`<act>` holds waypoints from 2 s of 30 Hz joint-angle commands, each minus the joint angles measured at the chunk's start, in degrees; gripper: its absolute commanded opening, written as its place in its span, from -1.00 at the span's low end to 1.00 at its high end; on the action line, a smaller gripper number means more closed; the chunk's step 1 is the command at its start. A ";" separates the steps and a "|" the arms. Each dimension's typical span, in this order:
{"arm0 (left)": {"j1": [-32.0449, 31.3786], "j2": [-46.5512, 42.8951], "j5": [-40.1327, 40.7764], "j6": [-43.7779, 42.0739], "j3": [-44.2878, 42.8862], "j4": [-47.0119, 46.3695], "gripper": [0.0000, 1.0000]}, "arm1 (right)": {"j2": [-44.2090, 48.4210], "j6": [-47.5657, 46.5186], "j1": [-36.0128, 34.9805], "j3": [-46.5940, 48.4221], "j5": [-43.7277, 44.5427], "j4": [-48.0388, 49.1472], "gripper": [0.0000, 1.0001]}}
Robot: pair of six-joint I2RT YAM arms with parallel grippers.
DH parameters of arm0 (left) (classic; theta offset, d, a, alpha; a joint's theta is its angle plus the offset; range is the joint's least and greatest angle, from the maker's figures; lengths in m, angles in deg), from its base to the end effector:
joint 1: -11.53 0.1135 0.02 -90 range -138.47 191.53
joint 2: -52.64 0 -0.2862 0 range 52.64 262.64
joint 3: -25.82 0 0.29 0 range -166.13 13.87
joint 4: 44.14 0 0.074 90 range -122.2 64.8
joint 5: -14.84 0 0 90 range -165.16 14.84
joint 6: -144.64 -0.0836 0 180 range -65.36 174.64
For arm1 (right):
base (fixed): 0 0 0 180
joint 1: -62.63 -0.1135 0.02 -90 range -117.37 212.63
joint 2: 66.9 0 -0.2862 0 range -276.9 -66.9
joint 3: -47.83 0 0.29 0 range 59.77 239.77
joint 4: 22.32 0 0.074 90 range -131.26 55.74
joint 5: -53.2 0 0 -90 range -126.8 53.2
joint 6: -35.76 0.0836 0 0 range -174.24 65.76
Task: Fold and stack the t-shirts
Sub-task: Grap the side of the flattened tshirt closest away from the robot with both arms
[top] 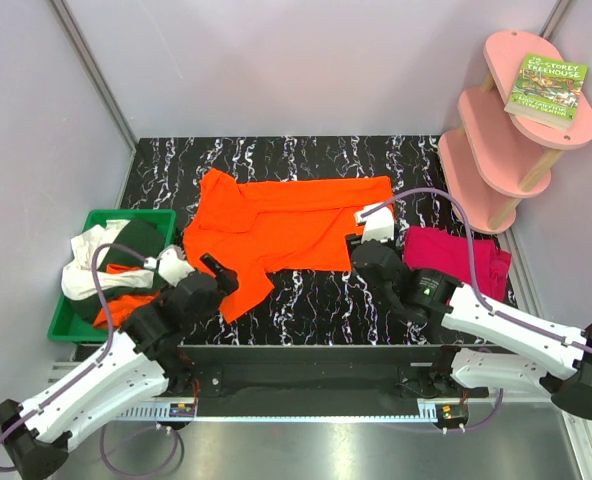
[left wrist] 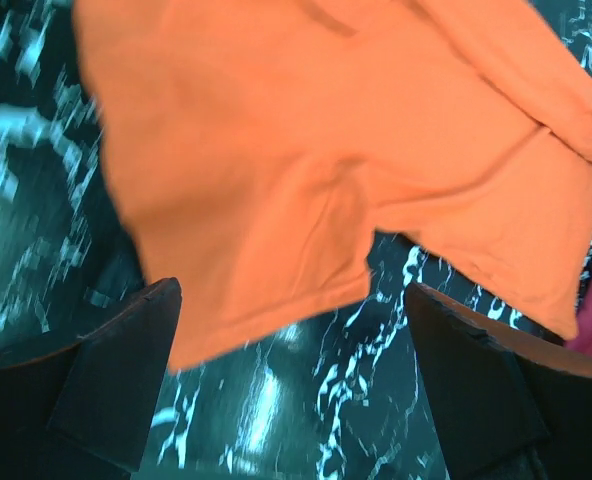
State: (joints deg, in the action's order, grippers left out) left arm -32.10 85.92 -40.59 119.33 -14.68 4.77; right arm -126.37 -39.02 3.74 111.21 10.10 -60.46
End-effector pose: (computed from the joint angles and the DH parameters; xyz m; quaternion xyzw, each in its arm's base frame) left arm 0.1595 -0.0865 0.2120 -0.2788 0.8343 -0.1580 0.4486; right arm 0.1930 0.2016 0.3060 -0.1288 0.8219 -0.0222 0.5544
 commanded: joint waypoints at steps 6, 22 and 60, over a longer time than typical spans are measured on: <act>-4.16 10.14 1.71 14.28 -12.31 18.04 0.98 | 2.07 0.51 0.18 -1.34 -0.75 2.38 0.25; -4.18 35.96 -2.93 20.65 -17.32 15.24 0.95 | 2.25 1.12 0.18 -1.87 -2.24 2.20 0.26; -1.54 43.19 -11.80 37.36 -7.30 12.95 -0.30 | 3.74 1.65 0.18 -3.01 -3.83 1.94 0.28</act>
State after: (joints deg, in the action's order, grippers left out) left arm -33.74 127.92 -50.62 156.22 -22.97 21.16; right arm -123.76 -37.91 3.76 108.26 5.73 -59.56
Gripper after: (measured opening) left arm 0.463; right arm 0.633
